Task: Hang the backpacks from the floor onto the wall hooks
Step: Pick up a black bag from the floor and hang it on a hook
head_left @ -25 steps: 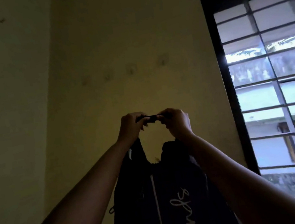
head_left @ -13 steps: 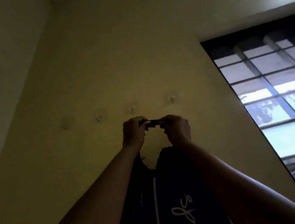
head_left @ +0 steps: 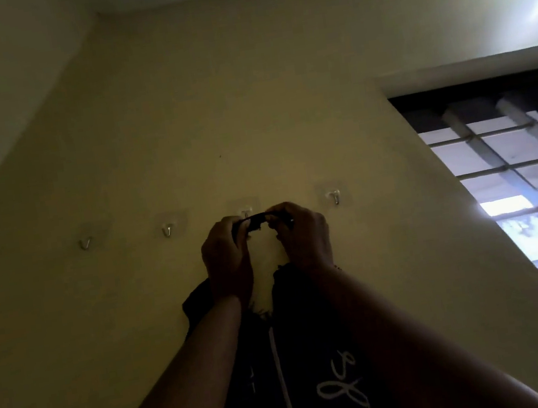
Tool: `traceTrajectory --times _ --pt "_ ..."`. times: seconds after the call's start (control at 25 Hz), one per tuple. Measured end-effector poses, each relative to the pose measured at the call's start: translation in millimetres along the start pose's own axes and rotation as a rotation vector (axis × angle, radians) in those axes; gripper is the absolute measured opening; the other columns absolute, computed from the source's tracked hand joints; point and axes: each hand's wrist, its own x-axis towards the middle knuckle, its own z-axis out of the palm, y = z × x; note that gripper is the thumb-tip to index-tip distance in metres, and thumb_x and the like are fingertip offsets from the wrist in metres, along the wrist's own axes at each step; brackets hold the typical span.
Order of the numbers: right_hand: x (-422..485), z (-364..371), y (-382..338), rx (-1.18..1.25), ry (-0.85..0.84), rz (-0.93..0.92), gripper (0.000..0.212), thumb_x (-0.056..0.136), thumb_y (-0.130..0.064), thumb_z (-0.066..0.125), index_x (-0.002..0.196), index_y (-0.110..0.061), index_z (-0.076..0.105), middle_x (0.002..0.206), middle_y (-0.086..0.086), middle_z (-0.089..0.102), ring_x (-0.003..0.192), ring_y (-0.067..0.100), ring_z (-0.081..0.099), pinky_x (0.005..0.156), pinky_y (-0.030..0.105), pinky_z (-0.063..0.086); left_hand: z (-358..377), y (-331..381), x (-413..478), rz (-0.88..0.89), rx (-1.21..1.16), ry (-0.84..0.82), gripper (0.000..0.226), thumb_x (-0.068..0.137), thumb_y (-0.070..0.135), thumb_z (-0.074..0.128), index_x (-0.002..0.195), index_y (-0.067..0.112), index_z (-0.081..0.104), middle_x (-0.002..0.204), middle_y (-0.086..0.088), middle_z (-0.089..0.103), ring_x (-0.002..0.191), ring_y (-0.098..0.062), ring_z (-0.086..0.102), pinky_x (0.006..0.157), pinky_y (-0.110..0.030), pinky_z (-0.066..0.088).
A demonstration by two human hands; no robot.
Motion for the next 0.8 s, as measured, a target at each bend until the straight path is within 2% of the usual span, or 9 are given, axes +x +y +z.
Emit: traceTrajectory --times 0.08,0.2,0.36,0.48,0.64,0.72,0.8 --pt "5 6 -5 -0.002 0.005 -0.004 0.019 0.087 -0.019 0.059 0.102 -0.016 0.071 0.1 0.007 0.074 0.09 0.022 0.069 0.077 0.034 0.056 -4 -7 12 0.005 0.006 -0.012 0.023 0.09 0.013 0.056 0.095 -0.006 0.067 0.088 -0.024 0.072 0.082 -0.035 0.067 0.07 -0.027 0.041" --pt "14 11 -12 0.037 0.035 0.037 0.02 0.087 -0.02 0.059 0.102 -0.017 0.071 0.102 0.009 0.074 0.091 0.025 0.068 0.079 0.035 0.055 -5 -11 29 0.035 0.017 -0.052 0.022 0.088 0.012 0.058 0.091 -0.007 0.067 0.085 -0.024 0.071 0.078 -0.034 0.068 0.068 -0.028 0.043" --pt "23 19 -15 -0.078 0.014 0.115 0.02 0.086 -0.028 0.06 0.102 -0.023 0.069 0.105 0.006 0.073 0.096 0.024 0.067 0.068 0.021 0.041 1 -23 50 0.023 0.113 -0.116 0.024 0.087 0.015 0.06 0.092 -0.007 0.067 0.095 -0.026 0.066 0.089 -0.036 0.062 0.07 -0.027 0.036" --pt "23 17 -16 -0.146 -0.054 0.125 0.02 0.082 -0.032 0.062 0.097 -0.022 0.069 0.102 0.008 0.072 0.095 0.028 0.066 0.069 0.026 0.042 -1 -28 53 -0.012 0.172 -0.15 0.027 0.082 0.02 0.067 0.092 -0.004 0.07 0.097 -0.024 0.068 0.092 -0.036 0.062 0.074 -0.031 0.041" --pt "7 13 -19 -0.186 -0.11 0.085 0.02 0.081 -0.03 0.062 0.094 -0.017 0.07 0.099 0.009 0.073 0.092 0.028 0.066 0.07 0.029 0.046 -20 -26 30 0.007 0.133 -0.186 0.027 0.077 0.024 0.07 0.085 -0.001 0.073 0.089 -0.022 0.071 0.085 -0.035 0.064 0.076 -0.037 0.048" --pt "-2 11 -22 -0.199 -0.135 0.074 0.022 0.085 -0.028 0.059 0.099 -0.014 0.069 0.103 0.009 0.072 0.094 0.027 0.066 0.068 0.026 0.041 -27 -24 17 0.047 0.139 -0.235 0.037 0.078 0.035 0.062 0.086 0.001 0.074 0.086 -0.021 0.071 0.082 -0.034 0.064 0.072 -0.035 0.046" --pt "-10 9 -24 -0.211 -0.168 0.067 0.026 0.091 -0.026 0.052 0.108 -0.013 0.066 0.111 0.009 0.068 0.098 0.026 0.063 0.07 0.025 0.037 -30 -16 11 0.024 0.139 -0.254 0.034 0.082 0.031 0.06 0.092 0.001 0.073 0.089 -0.023 0.07 0.083 -0.035 0.065 0.072 -0.034 0.047"
